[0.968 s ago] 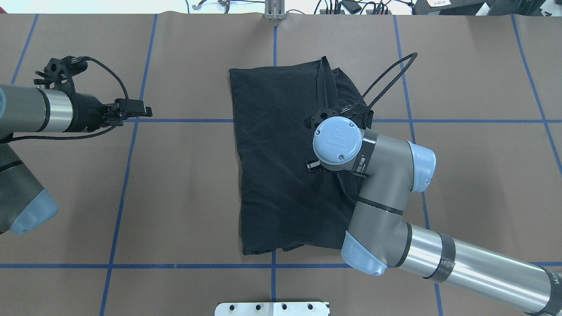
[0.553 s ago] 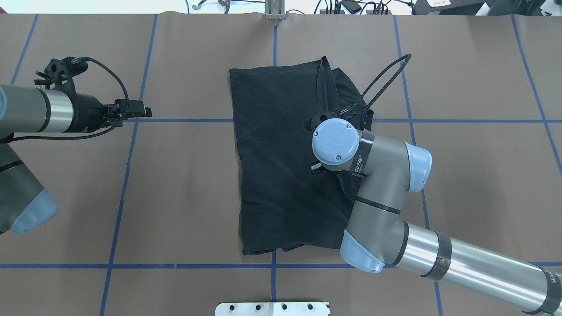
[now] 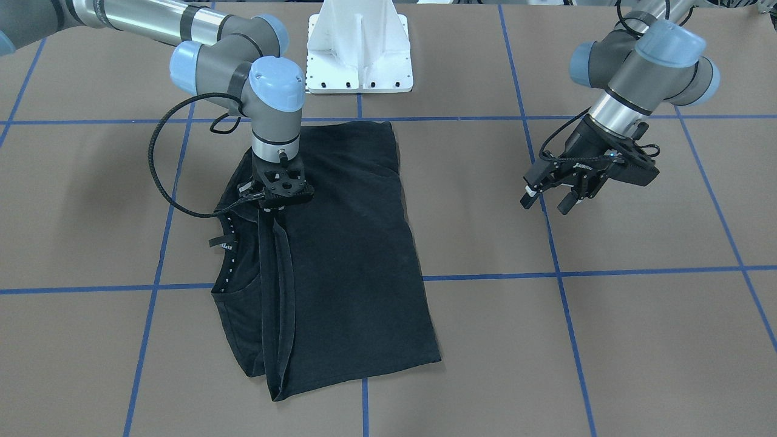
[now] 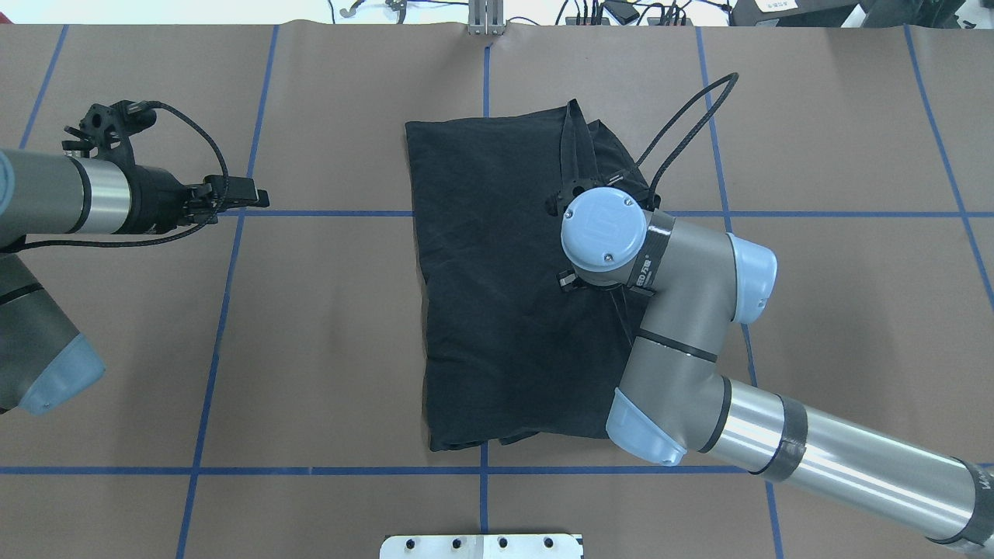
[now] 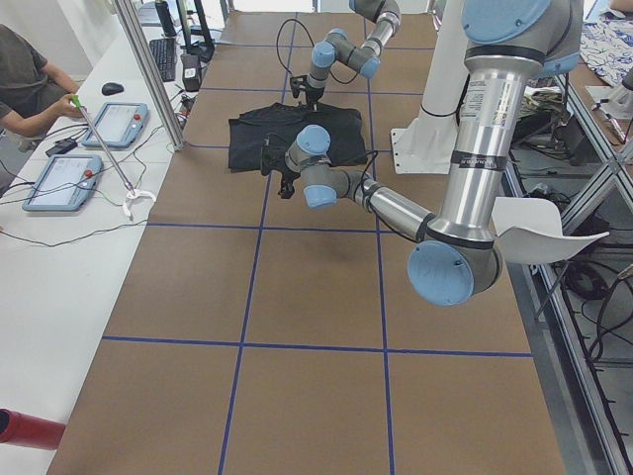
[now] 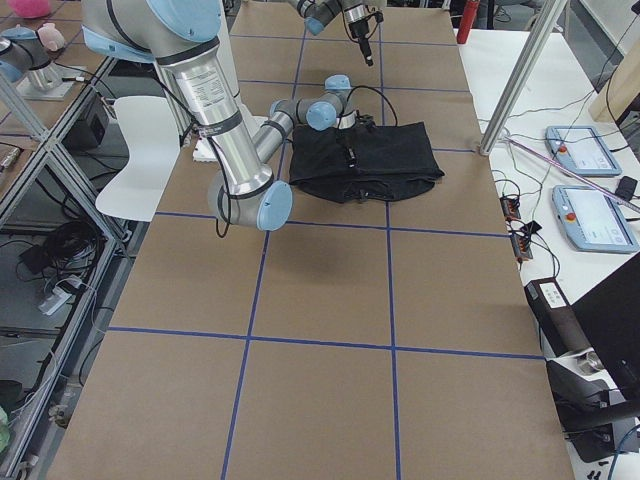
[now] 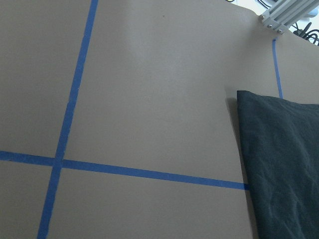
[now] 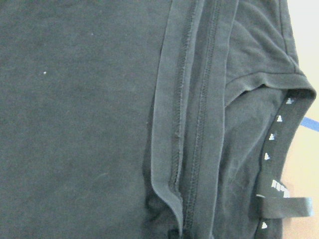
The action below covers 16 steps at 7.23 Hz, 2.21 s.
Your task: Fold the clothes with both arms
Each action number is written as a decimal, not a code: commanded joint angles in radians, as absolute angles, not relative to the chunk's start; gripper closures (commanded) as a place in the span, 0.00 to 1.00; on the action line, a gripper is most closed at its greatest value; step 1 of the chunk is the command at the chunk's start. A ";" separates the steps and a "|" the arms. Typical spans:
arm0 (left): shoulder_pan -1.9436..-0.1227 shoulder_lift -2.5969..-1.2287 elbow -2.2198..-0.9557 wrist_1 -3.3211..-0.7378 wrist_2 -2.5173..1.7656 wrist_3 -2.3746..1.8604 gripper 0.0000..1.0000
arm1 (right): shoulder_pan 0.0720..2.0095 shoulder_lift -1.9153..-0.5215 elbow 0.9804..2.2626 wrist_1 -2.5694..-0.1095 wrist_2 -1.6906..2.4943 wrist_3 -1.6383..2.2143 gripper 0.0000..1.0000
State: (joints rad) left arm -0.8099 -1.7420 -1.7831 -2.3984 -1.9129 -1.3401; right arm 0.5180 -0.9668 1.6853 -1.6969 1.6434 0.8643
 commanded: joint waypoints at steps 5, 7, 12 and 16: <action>-0.805 -1.747 -1.784 -2.399 -1.911 -1.374 0.00 | 0.514 -1.029 1.740 -1.743 1.634 0.940 0.68; -0.805 -1.747 -1.784 -2.398 -1.911 -1.374 0.00 | 0.528 -1.025 1.744 -1.741 1.660 0.939 0.00; -0.805 -1.749 -1.822 -2.410 -1.908 -1.404 0.00 | 0.528 -1.183 2.014 -1.735 1.761 1.697 0.00; -0.790 -1.752 -1.839 -2.416 -1.838 -1.387 0.00 | 0.434 -1.388 1.983 -1.292 1.753 2.308 0.00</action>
State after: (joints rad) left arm -0.7987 -1.7511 -1.8351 -2.4143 -1.8652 -1.3879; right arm 0.4673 -1.3217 1.9849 -1.3933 1.7574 2.2168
